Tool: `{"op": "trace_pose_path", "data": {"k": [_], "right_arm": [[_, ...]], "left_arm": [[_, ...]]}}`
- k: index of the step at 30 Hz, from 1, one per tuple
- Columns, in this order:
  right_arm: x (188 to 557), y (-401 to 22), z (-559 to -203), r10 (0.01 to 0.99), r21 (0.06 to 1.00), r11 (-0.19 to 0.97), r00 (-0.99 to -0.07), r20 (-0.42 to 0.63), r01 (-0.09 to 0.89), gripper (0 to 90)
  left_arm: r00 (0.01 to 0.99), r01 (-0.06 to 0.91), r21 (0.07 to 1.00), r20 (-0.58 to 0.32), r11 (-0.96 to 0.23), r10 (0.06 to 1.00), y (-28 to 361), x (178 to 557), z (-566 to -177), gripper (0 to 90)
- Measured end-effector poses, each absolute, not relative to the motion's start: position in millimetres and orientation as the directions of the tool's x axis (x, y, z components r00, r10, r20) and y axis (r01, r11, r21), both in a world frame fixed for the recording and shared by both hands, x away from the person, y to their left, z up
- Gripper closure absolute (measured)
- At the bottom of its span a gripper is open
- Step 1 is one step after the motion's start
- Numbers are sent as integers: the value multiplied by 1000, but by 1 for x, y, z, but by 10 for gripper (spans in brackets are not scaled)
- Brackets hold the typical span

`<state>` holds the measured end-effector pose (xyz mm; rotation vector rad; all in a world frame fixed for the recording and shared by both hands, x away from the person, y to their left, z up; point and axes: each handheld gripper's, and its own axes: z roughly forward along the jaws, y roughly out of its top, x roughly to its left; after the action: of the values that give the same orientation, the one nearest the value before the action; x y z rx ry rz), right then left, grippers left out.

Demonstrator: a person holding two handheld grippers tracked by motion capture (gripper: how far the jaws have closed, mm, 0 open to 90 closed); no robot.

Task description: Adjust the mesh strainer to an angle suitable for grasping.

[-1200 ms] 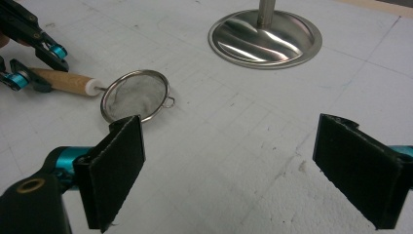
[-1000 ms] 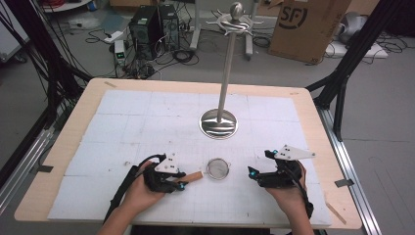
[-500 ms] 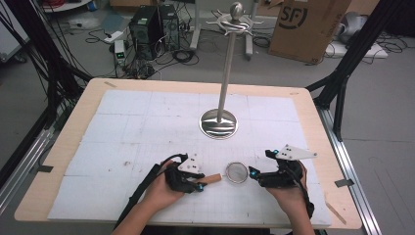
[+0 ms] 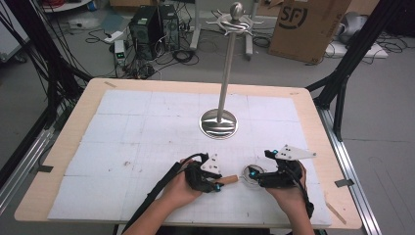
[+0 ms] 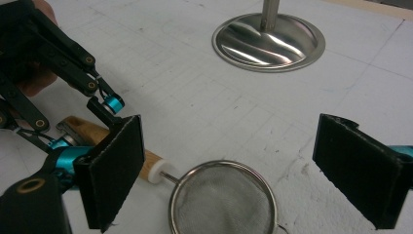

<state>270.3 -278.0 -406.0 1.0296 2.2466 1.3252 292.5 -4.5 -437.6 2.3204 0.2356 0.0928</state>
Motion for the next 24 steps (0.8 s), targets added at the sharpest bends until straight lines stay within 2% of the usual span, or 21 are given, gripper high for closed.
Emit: {"op": "trace_pose_path", "data": {"k": [6, 9, 13, 18, 24], "right_arm": [[270, -278, -406, 727, 857, 304, -682, 74, 417, 105], [270, -278, -406, 727, 856, 303, -682, 76, 418, 105], [269, -278, -406, 728, 856, 302, -682, 77, 419, 105], [270, -277, -407, 725, 855, 307, -684, 73, 417, 105], [270, -275, -407, 724, 852, 310, -685, 75, 421, 105]], "left_arm": [[982, 143, 717, -17, -682, 188, -6, 294, -438, 666], [980, 143, 710, -6, -689, 198, -5, 291, -439, 582], [979, 143, 712, 2, -688, 206, 3, 288, -439, 513], [967, 181, 715, -2, -675, 257, 21, 291, -439, 476], [946, 225, 730, -5, -646, 324, 33, 302, -439, 473]]}}
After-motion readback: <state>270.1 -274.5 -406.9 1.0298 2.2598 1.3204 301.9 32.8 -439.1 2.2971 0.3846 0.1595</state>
